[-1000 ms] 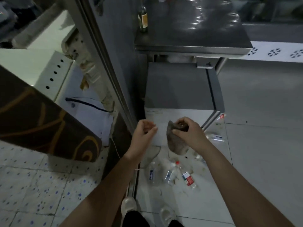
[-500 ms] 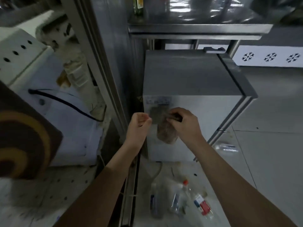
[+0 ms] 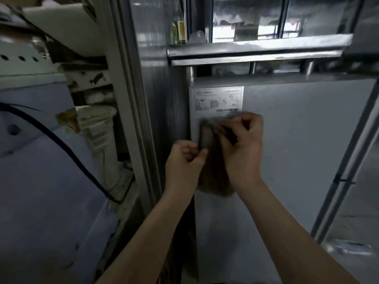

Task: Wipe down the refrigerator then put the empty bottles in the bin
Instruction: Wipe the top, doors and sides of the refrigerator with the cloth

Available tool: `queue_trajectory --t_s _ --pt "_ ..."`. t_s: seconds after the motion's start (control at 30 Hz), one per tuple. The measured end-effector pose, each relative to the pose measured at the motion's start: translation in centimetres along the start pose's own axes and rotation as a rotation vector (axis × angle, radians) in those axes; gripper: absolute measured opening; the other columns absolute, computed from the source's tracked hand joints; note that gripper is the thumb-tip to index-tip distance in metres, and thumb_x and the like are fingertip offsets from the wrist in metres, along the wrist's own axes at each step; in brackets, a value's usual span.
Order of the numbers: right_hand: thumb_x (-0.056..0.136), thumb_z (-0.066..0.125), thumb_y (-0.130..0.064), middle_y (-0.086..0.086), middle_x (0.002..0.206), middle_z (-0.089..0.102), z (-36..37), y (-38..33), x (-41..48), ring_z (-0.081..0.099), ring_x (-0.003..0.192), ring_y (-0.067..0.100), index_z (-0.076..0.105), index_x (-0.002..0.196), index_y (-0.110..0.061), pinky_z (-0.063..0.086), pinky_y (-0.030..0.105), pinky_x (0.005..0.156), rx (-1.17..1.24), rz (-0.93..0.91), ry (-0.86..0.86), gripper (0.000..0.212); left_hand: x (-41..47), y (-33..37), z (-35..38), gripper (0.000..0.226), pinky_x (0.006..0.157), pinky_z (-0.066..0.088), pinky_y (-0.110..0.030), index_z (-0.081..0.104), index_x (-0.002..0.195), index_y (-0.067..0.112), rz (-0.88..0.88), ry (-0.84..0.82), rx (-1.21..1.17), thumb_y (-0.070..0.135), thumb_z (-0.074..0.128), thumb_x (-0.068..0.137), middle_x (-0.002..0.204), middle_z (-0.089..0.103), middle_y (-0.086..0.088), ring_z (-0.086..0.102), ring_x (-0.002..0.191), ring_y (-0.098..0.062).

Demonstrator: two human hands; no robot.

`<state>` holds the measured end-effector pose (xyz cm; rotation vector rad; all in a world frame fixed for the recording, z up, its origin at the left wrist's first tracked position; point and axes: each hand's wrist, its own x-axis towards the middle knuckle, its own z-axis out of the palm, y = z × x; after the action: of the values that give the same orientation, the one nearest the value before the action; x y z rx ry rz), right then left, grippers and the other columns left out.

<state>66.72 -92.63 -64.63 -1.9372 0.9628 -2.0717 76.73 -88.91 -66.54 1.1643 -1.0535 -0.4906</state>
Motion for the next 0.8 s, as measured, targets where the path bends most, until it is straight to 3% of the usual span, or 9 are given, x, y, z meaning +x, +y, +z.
queue_trajectory --t_s 0.13,0.17,0.23,0.3,0.4,0.5,0.6,0.7,0.8 --pt "0.076 0.066 0.009 0.006 0.105 0.039 0.6 -0.9 0.9 0.045 0.096 0.000 0.055 0.093 -0.009 0.041 0.011 0.085 -0.069 -0.017 0.222 0.028 -0.2 0.7 0.1 0.024 0.068 0.047 -0.019 0.051 0.082 0.027 0.047 -0.010 -0.029 0.011 0.068 0.081 0.082 0.060 0.002 0.060 0.079 -0.012" --pt "0.077 0.066 0.006 0.009 0.104 0.043 0.6 -0.8 1.0 0.048 0.097 0.011 0.053 0.090 -0.012 0.043 0.020 0.082 -0.071 -0.005 0.268 0.026 -0.2 0.9 0.2 0.023 0.068 0.047 -0.018 0.050 0.083 0.028 0.038 -0.018 -0.025 0.011 0.067 0.082 0.083 0.060 0.002 0.060 0.080 -0.012" --pt "0.079 0.068 -0.002 0.007 0.103 0.045 1.1 -0.5 0.6 0.044 0.094 0.027 0.057 0.084 -0.017 0.034 0.035 0.075 -0.320 -0.113 0.329 0.019 0.0 1.1 0.3 0.024 0.073 0.051 -0.024 0.049 0.085 0.028 0.015 -0.021 -0.051 0.010 0.065 0.083 0.085 0.060 0.000 0.061 0.083 -0.016" --pt "0.080 0.071 -0.008 0.000 0.104 0.044 1.8 0.7 0.4 0.040 0.092 0.025 0.066 0.079 -0.019 0.027 0.035 0.072 -0.595 -0.240 0.378 0.012 0.3 1.0 0.3 0.024 0.076 0.054 -0.031 0.047 0.087 0.027 -0.004 -0.010 -0.134 0.008 0.061 0.086 0.086 0.059 -0.003 0.062 0.083 -0.019" --pt "0.083 0.071 -0.018 0.000 0.096 0.053 2.6 0.7 0.0 0.039 0.086 0.024 0.072 0.078 -0.018 0.025 0.034 0.069 -0.729 -0.254 0.518 0.005 0.8 0.7 0.2 0.024 0.071 0.056 -0.030 0.044 0.089 0.027 0.009 0.001 -0.217 0.006 0.055 0.090 0.085 0.056 -0.005 0.062 0.074 -0.015" --pt "0.087 0.067 -0.019 0.010 0.092 0.064 3.7 1.1 -0.9 0.039 0.084 0.024 0.072 0.094 -0.013 0.030 0.036 0.066 -0.744 -0.231 0.454 0.011 1.5 0.6 0.0 0.022 0.061 0.055 -0.027 0.045 0.088 0.028 0.003 -0.013 -0.192 0.009 0.055 0.091 0.076 0.054 -0.005 0.060 0.060 -0.009" --pt "0.096 0.048 -0.034 0.015 0.114 0.049 4.7 1.9 -2.6 0.044 0.093 0.031 0.060 0.120 -0.007 0.040 0.040 0.076 -0.662 -0.245 0.350 0.038 2.4 0.9 -0.5 0.018 0.053 0.053 -0.026 0.047 0.085 0.025 -0.011 -0.080 -0.135 0.010 0.055 0.091 0.068 0.053 -0.004 0.057 0.054 -0.007" --pt "0.097 0.047 -0.037 0.011 0.119 0.036 5.1 3.3 -3.5 0.042 0.099 0.033 0.047 0.129 -0.017 0.040 0.043 0.084 -0.601 -0.281 0.323 0.038 2.9 1.0 -1.0 0.015 0.049 0.053 -0.025 0.046 0.084 0.021 -0.023 -0.156 -0.139 0.010 0.053 0.092 0.063 0.049 -0.004 0.054 0.044 -0.006" --pt "0.092 0.055 -0.026 0.011 0.119 0.033 4.9 4.5 -4.0 0.039 0.100 0.033 0.046 0.128 -0.029 0.041 0.045 0.086 -0.599 -0.355 0.275 0.038 2.9 0.7 -1.2 0.015 0.052 0.053 -0.028 0.046 0.082 0.018 0.001 -0.173 -0.089 0.011 0.051 0.093 0.062 0.050 -0.002 0.054 0.044 -0.010"
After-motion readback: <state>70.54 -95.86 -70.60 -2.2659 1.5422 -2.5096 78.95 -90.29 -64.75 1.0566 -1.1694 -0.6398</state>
